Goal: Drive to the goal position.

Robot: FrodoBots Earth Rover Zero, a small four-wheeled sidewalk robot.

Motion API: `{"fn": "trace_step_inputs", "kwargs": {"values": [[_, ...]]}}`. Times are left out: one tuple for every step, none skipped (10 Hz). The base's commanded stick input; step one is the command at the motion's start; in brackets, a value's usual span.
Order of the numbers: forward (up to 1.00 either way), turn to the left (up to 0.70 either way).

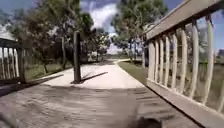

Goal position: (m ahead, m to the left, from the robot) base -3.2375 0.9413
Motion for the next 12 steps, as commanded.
{"fn": "trace_step_inputs", "kwargs": {"values": [[0.85, 0.0], [0.85, 0.0], [0.85, 0.0], [0.85, 0.06], [0.85, 0.06], [0.85, 0.06], [0.85, 0.06], [0.85, 0.06], [0.85, 0.06], [0.85, 0.06], [0.85, 0.06], [0.85, 0.06]]}}
